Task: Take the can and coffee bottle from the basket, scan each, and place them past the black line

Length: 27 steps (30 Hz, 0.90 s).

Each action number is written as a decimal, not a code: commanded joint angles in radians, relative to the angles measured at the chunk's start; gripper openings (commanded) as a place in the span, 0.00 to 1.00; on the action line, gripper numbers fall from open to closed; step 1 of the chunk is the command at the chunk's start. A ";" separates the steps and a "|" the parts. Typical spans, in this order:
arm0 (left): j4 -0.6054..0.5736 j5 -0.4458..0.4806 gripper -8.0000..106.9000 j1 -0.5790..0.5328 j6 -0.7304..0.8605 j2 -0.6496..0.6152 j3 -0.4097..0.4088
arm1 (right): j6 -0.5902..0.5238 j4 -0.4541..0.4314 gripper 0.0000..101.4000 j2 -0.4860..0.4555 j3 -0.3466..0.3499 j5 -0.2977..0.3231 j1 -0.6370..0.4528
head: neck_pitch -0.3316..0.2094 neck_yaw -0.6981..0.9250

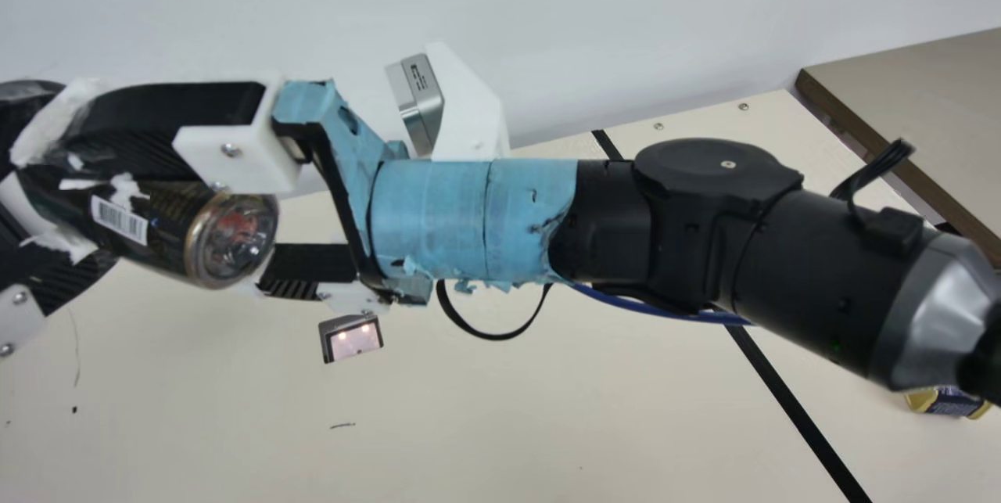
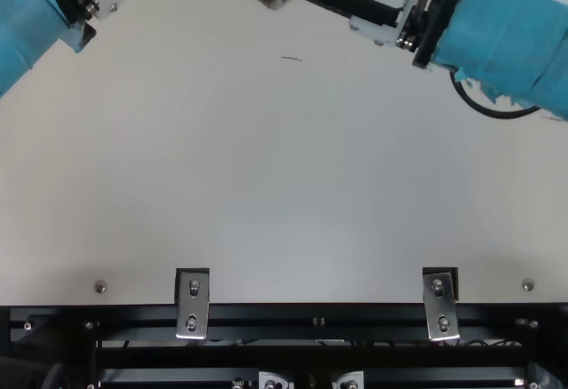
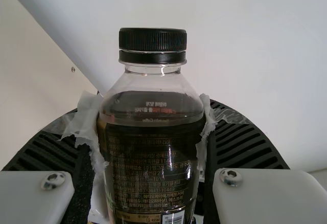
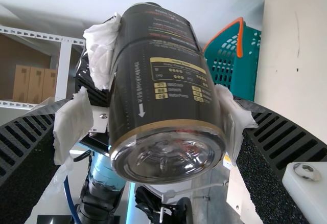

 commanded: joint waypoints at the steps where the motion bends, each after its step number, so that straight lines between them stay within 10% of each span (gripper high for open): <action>1: 0.000 0.000 0.16 0.000 0.000 0.000 0.000 | 0.000 0.000 1.00 0.000 0.000 0.000 0.000 | -0.001 -0.012; 8: 0.000 0.000 0.16 0.000 0.000 0.000 0.000 | -0.001 0.000 1.00 0.000 0.000 0.000 0.000 | -0.001 -0.012; 9: 0.000 0.000 0.16 0.000 0.000 0.000 0.000 | -0.001 0.000 0.00 0.000 0.000 0.000 0.000 | -0.001 -0.012; 22: -0.003 0.000 0.16 0.000 -0.002 0.000 0.000 | -0.001 -0.010 0.00 0.000 0.000 -0.002 0.000 | -0.001 -0.012; 23: -0.003 0.000 0.36 0.000 -0.002 0.000 0.000 | -0.001 -0.010 0.00 0.000 0.000 -0.002 0.000 | -0.001 -0.012; 24: -0.003 0.000 0.85 0.000 -0.002 0.000 0.000 | -0.001 -0.010 0.00 0.000 0.000 -0.002 0.000 | -0.001 -0.012; 27: -0.001 0.000 0.85 0.000 -0.002 0.000 0.000 | -0.001 -0.010 0.00 0.000 0.000 -0.002 0.000 | -0.001 -0.012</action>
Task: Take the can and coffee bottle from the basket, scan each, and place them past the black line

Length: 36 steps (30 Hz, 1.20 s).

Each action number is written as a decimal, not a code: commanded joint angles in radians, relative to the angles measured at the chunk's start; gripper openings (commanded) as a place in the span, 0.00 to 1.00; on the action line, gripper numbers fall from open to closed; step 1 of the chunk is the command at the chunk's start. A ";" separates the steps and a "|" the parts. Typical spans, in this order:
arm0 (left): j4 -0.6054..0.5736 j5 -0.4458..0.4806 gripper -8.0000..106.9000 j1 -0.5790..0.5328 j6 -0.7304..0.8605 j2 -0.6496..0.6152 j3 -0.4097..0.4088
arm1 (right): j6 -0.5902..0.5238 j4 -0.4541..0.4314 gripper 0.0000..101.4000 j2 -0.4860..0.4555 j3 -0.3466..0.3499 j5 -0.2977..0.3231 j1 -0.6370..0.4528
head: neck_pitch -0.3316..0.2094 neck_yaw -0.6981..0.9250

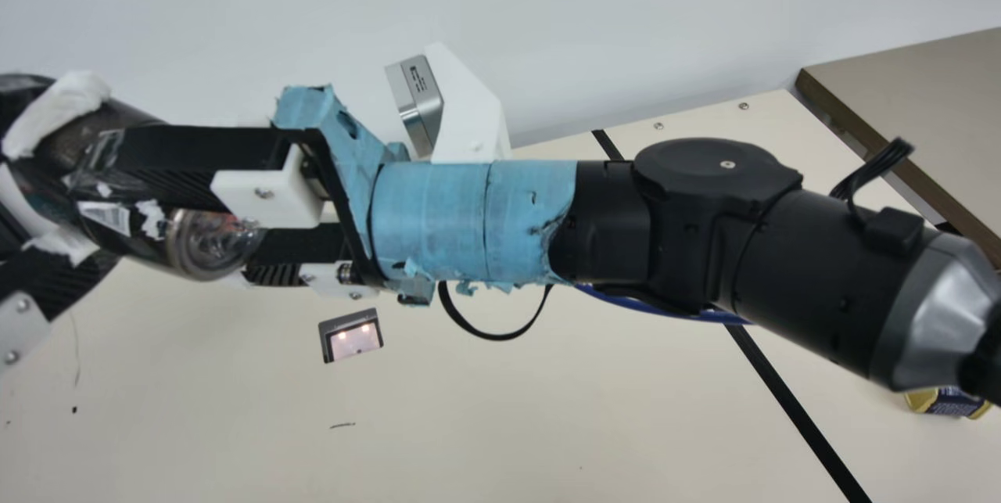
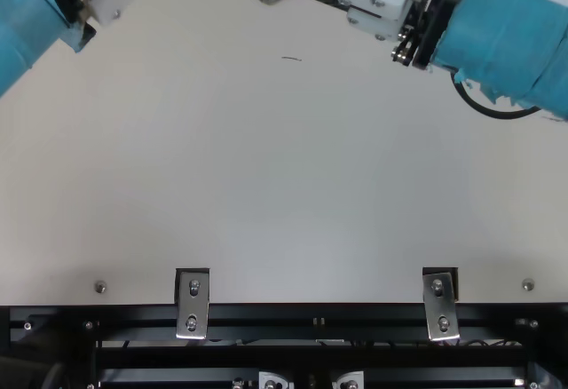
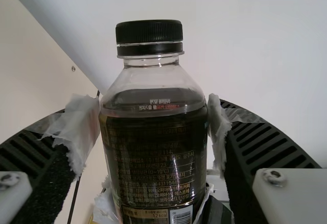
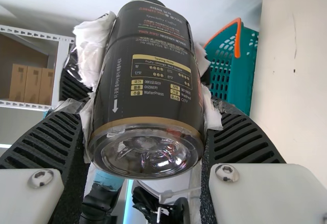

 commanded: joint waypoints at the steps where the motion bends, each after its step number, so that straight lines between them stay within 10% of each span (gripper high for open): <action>1: 0.000 0.000 0.85 0.000 0.000 0.000 0.000 | 0.000 0.000 0.00 0.000 0.000 0.000 0.000 | -0.001 -0.017; 24: 0.121 -0.048 0.85 0.118 -0.063 -0.035 0.012 | 0.000 0.000 0.00 0.000 0.000 -0.001 0.000 | -0.001 -0.017; 36: 0.441 -0.060 0.85 0.224 -0.130 -0.075 -0.017 | 0.006 -0.046 0.00 0.000 -0.008 -0.015 -0.007 | -0.001 -0.017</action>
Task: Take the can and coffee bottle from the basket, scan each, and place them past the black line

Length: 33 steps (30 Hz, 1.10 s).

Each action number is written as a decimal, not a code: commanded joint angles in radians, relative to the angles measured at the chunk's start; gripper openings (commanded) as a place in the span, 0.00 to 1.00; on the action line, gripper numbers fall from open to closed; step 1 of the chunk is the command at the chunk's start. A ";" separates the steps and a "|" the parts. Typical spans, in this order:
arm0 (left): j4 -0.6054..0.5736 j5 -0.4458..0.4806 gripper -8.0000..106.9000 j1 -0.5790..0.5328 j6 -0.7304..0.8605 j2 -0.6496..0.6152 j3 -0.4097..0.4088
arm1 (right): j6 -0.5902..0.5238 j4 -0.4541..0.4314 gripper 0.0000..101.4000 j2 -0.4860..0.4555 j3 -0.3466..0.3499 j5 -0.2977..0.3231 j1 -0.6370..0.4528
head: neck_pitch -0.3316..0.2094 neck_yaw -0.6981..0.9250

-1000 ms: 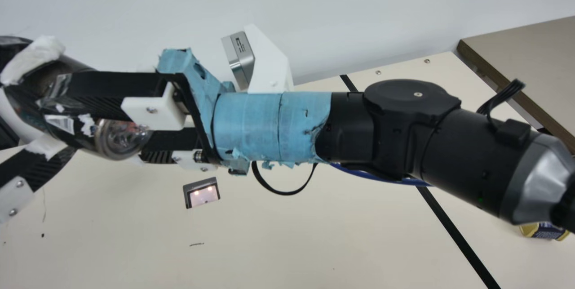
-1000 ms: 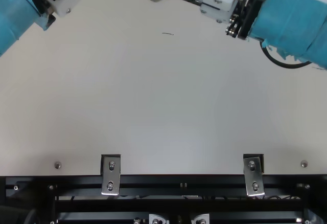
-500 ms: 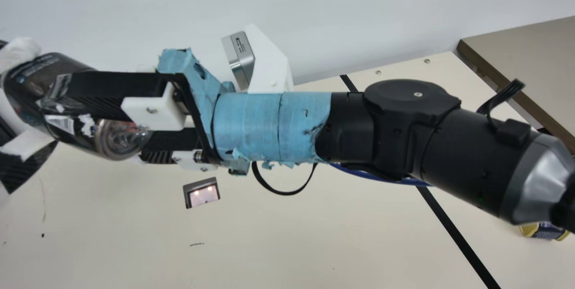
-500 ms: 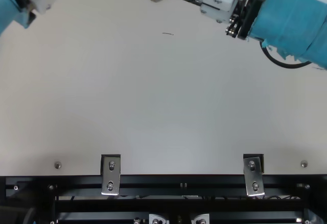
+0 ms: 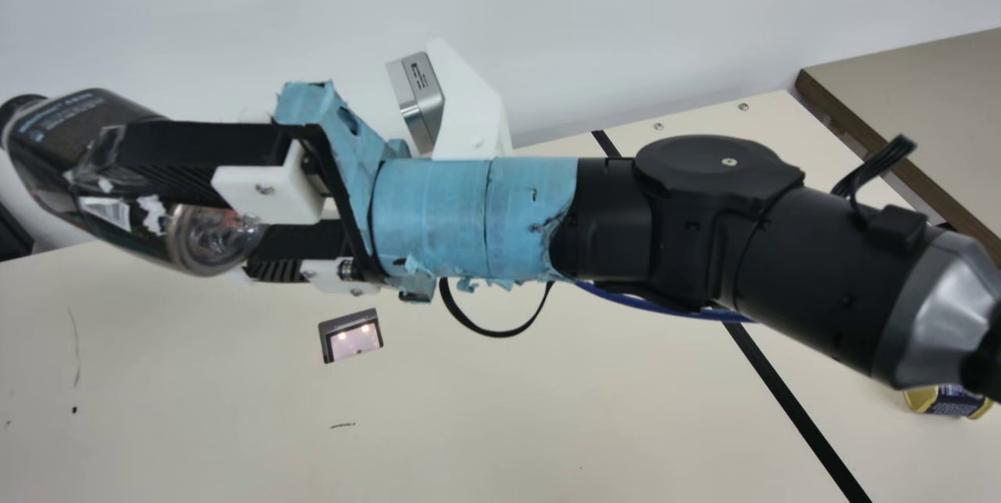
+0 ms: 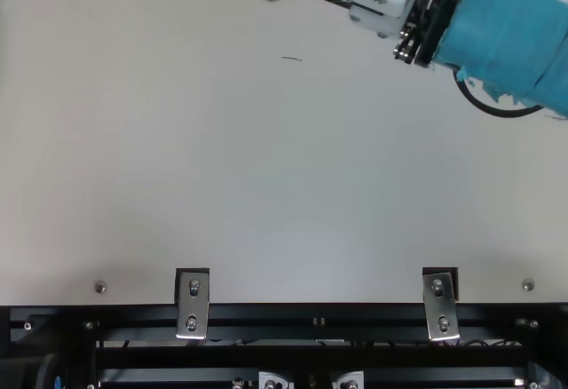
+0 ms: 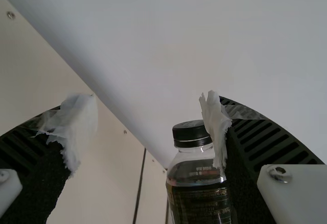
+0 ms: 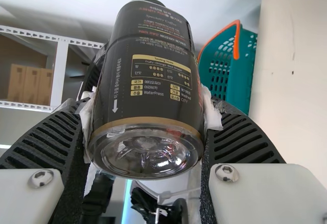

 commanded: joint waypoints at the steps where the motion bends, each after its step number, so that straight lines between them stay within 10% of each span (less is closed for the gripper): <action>1: 0.132 -0.004 0.85 0.005 -0.019 -0.007 -0.011 | -0.007 -0.042 0.00 0.000 -0.001 -0.015 -0.003 | -0.001 -0.017; 22: 1.109 -0.001 0.85 -0.068 -0.382 -0.090 -0.124 | -0.126 -0.605 0.00 -0.001 0.016 -0.239 0.021 | -0.001 -0.017; 33: 1.234 0.007 0.85 -0.099 -0.467 -0.101 -0.130 | -0.143 -0.917 0.00 0.001 0.075 -0.462 0.104 | -0.001 -0.017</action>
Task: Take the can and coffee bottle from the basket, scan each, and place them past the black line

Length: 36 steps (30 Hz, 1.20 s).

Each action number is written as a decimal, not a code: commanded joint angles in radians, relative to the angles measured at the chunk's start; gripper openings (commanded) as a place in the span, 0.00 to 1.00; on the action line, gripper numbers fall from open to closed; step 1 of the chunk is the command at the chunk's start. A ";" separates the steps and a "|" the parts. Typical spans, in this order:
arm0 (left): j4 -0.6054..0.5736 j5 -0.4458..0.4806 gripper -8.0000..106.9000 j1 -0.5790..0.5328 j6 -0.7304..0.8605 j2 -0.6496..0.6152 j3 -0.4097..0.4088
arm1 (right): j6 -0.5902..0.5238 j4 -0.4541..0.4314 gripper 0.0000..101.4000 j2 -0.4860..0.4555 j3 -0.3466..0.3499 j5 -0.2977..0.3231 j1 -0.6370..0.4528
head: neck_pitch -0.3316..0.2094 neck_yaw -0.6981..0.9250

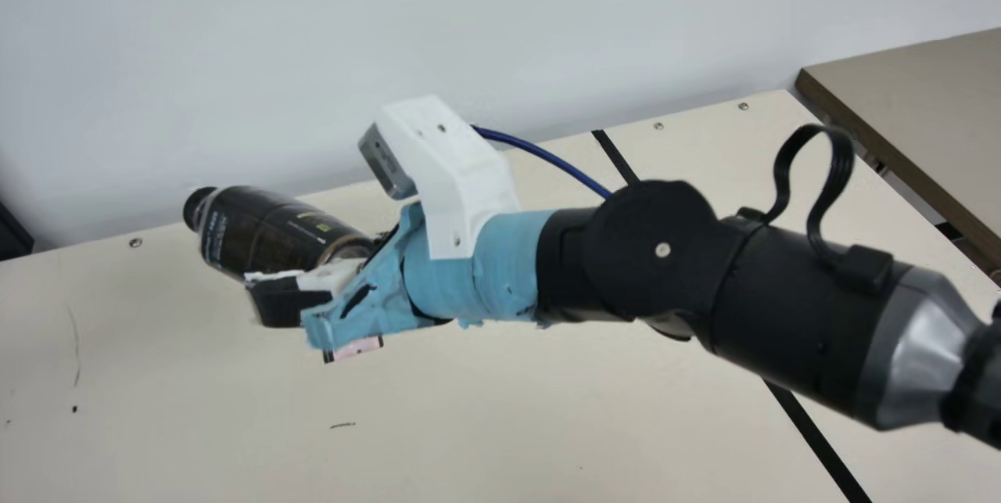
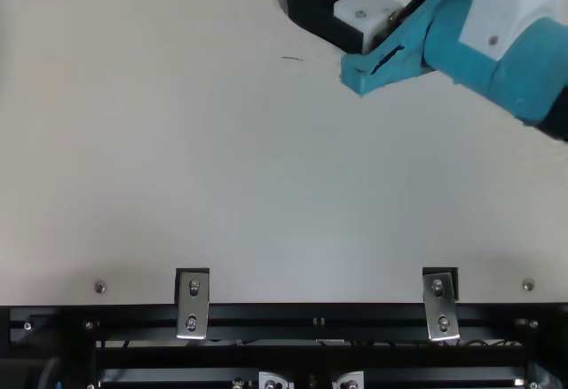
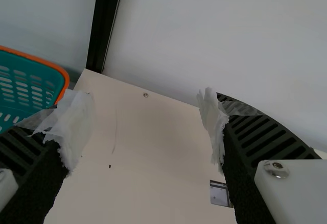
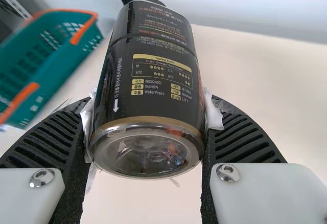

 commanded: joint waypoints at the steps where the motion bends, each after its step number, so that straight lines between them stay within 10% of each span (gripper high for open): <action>1: 0.000 0.000 0.85 0.000 0.000 0.000 0.000 | 0.007 -0.109 0.00 -0.001 0.018 -0.073 0.012 | -0.006 -0.012; 20: 0.000 0.000 0.85 0.000 0.000 0.000 0.000 | 0.107 -0.358 0.00 -0.115 0.245 -0.501 0.096 | -0.006 -0.012; 36: 0.000 0.000 0.85 0.000 0.000 0.000 0.000 | 0.170 -0.418 0.00 -0.091 0.243 -0.515 0.099 | -0.006 -0.012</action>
